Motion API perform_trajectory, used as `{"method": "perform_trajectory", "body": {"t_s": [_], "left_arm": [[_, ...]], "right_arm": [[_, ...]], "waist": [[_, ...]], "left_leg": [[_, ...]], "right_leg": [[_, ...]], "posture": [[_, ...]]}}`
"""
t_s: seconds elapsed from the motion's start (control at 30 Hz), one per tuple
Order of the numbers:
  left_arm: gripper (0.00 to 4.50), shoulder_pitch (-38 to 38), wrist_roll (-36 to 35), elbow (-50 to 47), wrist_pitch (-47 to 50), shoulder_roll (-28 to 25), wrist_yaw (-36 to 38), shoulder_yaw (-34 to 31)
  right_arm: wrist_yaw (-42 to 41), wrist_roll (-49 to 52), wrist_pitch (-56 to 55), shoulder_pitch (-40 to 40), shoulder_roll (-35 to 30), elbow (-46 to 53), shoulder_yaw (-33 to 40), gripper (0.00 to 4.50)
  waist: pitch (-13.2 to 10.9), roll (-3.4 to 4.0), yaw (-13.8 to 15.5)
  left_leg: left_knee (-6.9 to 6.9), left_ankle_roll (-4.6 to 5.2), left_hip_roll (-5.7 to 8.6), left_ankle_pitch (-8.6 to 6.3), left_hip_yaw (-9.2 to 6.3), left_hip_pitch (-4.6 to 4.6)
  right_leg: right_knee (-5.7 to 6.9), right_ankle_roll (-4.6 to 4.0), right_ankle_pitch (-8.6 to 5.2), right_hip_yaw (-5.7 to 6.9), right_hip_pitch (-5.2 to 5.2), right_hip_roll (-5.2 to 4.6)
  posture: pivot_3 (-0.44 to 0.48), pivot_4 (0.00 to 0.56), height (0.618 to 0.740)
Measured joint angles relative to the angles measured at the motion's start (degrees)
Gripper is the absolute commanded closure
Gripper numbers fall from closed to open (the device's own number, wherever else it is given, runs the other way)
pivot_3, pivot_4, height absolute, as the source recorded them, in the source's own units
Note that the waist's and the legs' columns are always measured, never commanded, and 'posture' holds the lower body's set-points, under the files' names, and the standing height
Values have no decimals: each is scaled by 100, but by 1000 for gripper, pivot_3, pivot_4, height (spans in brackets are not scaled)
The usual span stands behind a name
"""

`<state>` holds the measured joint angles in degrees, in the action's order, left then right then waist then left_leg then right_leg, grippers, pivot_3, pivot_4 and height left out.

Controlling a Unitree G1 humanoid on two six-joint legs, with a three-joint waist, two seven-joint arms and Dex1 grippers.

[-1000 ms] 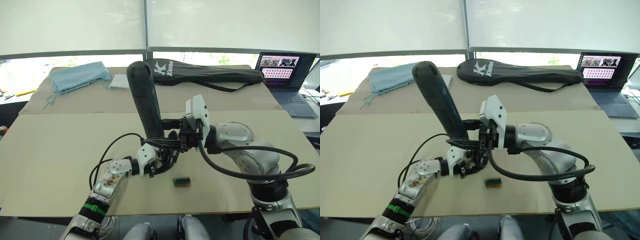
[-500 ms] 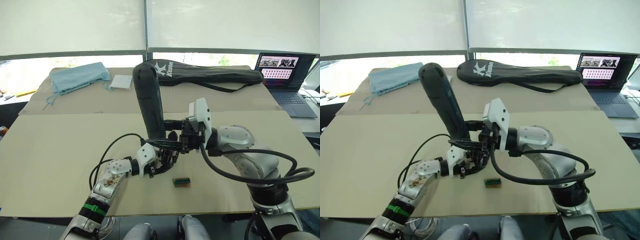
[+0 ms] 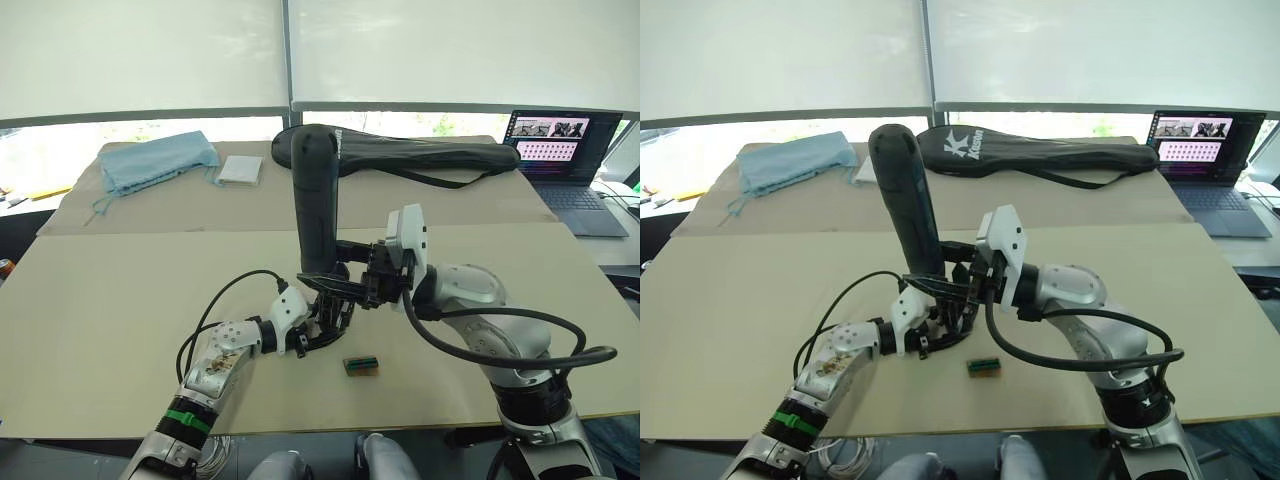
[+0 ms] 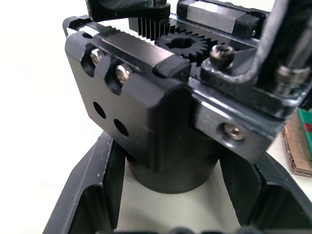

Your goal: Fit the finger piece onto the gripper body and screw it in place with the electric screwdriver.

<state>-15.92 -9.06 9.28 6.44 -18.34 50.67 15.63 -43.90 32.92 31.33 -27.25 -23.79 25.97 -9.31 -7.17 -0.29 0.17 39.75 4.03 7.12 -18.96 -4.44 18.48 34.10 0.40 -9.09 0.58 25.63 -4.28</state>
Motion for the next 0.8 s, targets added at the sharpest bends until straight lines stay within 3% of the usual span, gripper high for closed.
{"method": "perform_trajectory", "body": {"t_s": [0.8], "left_arm": [[2208, 46, -3, -56, 175, -56, 1, -15]], "right_arm": [[185, -255, -369, 130, 165, -170, -398, 2599]], "waist": [[23, 7, -61]], "left_leg": [[-41, -12, -2, -12, 0, -92]], "right_leg": [[-3, 39, -47, -4, -75, -1]], "posture": [[0, 150, 740]]}}
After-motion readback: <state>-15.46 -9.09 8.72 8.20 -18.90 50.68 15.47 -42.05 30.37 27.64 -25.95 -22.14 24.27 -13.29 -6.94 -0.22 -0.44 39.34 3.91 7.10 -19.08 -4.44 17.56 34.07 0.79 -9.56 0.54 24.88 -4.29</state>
